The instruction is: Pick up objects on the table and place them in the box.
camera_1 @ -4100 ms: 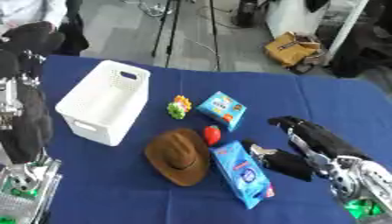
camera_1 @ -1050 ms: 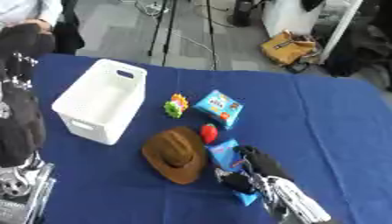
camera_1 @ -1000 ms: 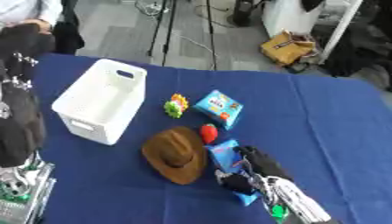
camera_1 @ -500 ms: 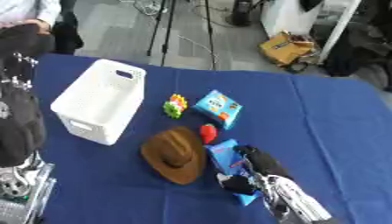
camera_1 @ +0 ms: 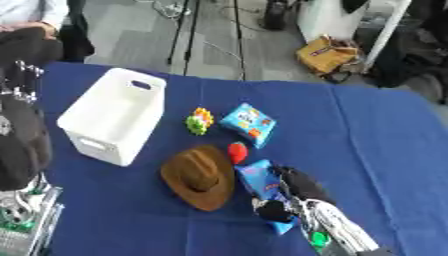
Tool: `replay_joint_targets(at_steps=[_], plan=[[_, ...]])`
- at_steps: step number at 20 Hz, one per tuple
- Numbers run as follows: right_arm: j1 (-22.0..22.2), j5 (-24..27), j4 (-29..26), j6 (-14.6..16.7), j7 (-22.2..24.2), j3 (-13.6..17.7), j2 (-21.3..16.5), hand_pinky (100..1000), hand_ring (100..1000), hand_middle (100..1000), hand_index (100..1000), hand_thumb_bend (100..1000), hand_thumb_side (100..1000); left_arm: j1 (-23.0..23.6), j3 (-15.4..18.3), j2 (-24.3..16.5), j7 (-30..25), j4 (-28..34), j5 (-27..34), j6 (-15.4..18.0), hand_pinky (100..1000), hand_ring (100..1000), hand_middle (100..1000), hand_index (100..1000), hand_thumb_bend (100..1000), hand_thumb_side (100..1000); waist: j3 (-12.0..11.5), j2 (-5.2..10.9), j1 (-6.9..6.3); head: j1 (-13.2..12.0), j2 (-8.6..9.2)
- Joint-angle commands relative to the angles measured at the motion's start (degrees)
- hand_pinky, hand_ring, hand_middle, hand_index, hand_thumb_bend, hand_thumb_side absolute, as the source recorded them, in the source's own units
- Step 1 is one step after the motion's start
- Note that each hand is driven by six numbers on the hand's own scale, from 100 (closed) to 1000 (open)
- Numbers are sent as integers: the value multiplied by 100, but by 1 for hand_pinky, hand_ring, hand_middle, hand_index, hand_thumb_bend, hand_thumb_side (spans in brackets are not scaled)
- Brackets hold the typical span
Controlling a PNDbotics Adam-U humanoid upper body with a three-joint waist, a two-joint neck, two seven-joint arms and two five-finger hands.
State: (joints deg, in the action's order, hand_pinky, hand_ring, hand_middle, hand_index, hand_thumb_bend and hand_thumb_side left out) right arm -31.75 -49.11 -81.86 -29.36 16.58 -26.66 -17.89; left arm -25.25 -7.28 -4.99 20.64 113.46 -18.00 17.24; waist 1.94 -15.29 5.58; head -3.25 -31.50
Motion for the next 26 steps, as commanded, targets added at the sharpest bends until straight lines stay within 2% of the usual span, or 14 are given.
replay_joint_targets(at_steps=[1,7,10,11,13,14,19,20,22,26], plan=[[16,-24,63,-35,17,12,-44,668,799,838,965,313,539,-66,-29,26,0,114,26,-7,805,734,722,722,100,1000,14,64,-31,14,51],[27,-17,142,-13,54,36,-25,634,796,831,939,311,474,-80,-23,24,15,114,46,-21,804,734,722,721,100,1000,6,46,-40,28,39],[26,-4,150,-6,37,58,-24,598,781,807,911,270,425,-77,-22,26,16,114,52,-25,804,731,722,721,100,1000,11,44,-41,29,39],[25,-2,145,-13,28,63,-27,591,776,799,903,216,429,-77,-21,28,16,114,53,-25,804,730,722,721,100,1000,12,44,-41,28,38],[23,12,138,-35,17,76,-35,584,772,790,890,251,405,-77,-24,34,14,114,52,-23,804,729,722,721,100,1000,13,48,-43,31,41],[21,16,130,-43,12,79,-41,561,761,776,877,197,368,-77,-24,38,14,114,51,-23,804,729,722,721,100,1000,14,49,-44,33,43],[15,5,91,-77,6,75,-58,542,749,753,858,184,350,-71,-29,44,12,114,52,-24,804,727,723,721,100,1000,11,51,-46,47,47],[15,-1,92,-87,6,80,-62,519,729,725,825,136,309,-73,-28,45,13,114,52,-23,805,725,723,721,100,1000,5,49,-48,49,50],[14,-7,95,-104,-5,92,-67,498,712,698,803,102,283,-79,-26,48,15,114,51,-24,805,725,723,721,100,1000,-4,46,-51,52,55],[2,5,9,-143,-71,111,-87,477,691,670,784,100,267,-71,-29,59,12,114,54,-21,805,725,723,721,100,1000,0,43,-49,60,61]])
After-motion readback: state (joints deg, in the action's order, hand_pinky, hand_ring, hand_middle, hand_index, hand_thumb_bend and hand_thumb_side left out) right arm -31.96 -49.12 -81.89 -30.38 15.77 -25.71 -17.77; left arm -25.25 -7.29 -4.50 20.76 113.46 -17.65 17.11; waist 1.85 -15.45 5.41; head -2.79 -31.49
